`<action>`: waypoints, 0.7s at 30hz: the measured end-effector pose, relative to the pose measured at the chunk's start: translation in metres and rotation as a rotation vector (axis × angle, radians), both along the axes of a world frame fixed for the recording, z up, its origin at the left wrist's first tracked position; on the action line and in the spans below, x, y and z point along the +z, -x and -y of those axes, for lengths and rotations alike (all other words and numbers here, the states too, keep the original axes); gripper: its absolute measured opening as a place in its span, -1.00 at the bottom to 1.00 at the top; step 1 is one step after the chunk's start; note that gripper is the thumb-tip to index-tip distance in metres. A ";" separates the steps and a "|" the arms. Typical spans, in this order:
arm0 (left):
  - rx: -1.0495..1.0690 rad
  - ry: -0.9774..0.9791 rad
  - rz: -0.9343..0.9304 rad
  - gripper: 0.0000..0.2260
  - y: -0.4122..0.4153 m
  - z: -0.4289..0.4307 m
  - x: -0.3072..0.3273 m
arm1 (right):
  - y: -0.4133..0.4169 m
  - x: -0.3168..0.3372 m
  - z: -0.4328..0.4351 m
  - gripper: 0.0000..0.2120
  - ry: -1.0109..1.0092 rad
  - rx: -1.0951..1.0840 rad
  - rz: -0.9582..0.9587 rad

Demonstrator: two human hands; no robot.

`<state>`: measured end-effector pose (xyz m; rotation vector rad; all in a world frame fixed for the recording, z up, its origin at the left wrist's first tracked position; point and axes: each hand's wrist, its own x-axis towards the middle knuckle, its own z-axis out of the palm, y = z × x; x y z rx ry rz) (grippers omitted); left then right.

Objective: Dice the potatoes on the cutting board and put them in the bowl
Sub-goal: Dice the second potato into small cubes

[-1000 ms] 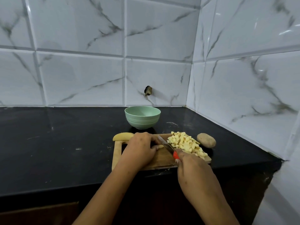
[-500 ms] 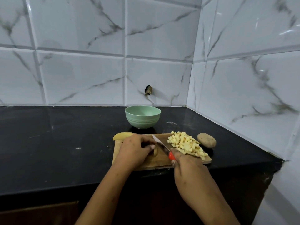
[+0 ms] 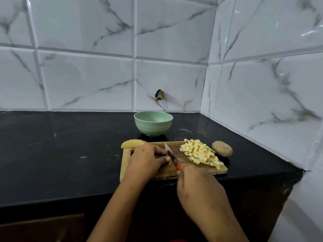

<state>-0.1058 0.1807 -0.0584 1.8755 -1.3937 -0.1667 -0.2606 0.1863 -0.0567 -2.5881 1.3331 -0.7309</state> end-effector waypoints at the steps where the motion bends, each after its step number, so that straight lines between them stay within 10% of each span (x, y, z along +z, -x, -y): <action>1: -0.020 -0.019 0.016 -0.81 -0.001 0.000 0.000 | 0.001 0.000 0.000 -0.57 0.008 -0.004 0.005; 21: 0.020 0.052 0.064 -0.83 0.001 -0.004 -0.002 | -0.029 0.010 0.002 -0.64 0.066 -0.028 -0.286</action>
